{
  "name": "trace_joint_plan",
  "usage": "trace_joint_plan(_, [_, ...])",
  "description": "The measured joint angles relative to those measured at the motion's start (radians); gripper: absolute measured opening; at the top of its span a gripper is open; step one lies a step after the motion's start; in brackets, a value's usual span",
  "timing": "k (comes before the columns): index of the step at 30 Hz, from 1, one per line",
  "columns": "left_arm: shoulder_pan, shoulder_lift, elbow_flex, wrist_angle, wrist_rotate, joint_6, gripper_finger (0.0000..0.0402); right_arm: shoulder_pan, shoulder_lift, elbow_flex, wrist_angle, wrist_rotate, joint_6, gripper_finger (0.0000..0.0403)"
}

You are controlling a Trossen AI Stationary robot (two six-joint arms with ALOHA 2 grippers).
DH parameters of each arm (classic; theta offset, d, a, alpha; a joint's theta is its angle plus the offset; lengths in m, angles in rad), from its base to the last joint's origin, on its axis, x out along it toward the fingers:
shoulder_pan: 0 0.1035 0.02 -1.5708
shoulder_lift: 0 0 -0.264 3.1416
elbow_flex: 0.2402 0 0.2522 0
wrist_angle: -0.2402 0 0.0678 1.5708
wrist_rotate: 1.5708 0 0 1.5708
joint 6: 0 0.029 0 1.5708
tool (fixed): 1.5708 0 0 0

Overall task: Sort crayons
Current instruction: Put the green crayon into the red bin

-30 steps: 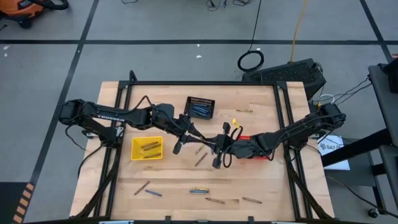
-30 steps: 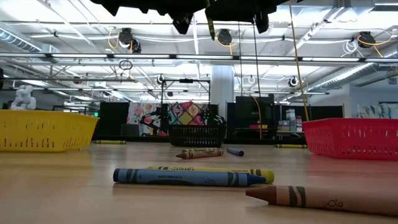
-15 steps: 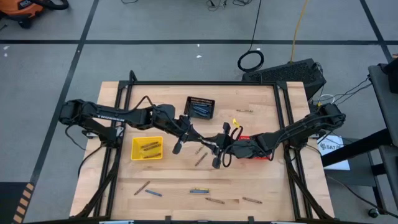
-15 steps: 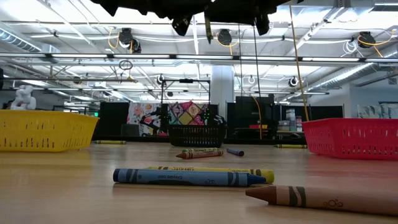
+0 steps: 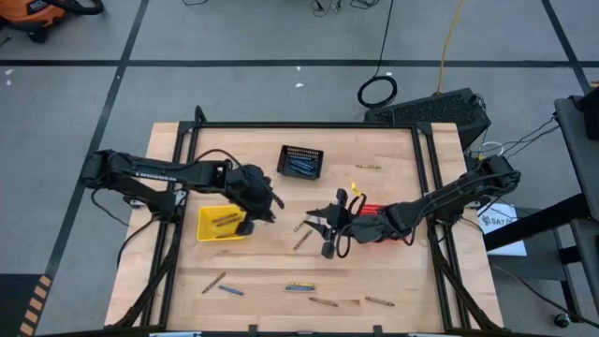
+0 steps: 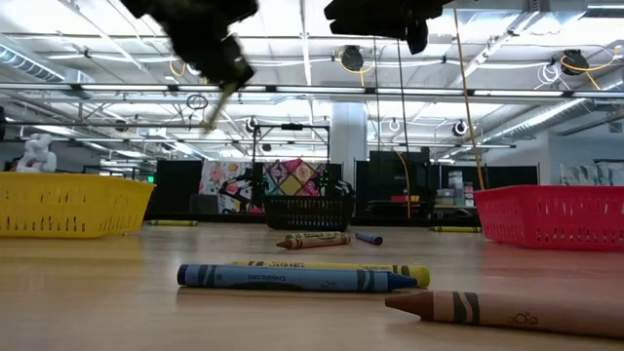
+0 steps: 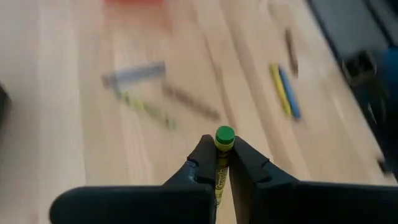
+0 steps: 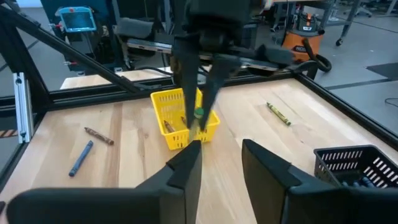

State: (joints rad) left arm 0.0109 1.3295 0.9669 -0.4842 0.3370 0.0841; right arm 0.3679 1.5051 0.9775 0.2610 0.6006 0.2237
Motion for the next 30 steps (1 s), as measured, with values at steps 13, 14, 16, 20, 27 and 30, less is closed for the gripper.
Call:
trace_joint_plan(13, [-0.003,-0.055,0.0,-0.257,0.0,-0.022,0.0013,0.0,0.0,0.0,-0.034,-0.003,0.0,0.0102])
trace_joint_plan(14, [-0.003,-0.055,0.0,-0.242,-0.001,-0.017,0.0013,0.0,0.0,0.0,-0.037,-0.003,0.0,0.0102])
trace_joint_plan(16, [-0.003,-0.052,0.0,-0.191,-0.002,-0.003,0.0013,0.0,0.0,0.0,-0.04,-0.002,0.001,0.0102])
trace_joint_plan(20, [-0.003,-0.034,0.001,-0.019,-0.002,0.009,0.0013,0.001,0.0,0.0,-0.056,0.048,0.059,0.0102])
trace_joint_plan(27, [-0.003,-0.036,0.001,0.224,-0.002,0.01,0.0013,0.001,0.002,0.0,-0.062,0.0,0.092,0.0102])
trace_joint_plan(30, [-0.003,-0.036,0.001,0.316,-0.002,0.009,0.0013,0.001,0.003,0.0,-0.033,-0.004,0.052,0.0102])
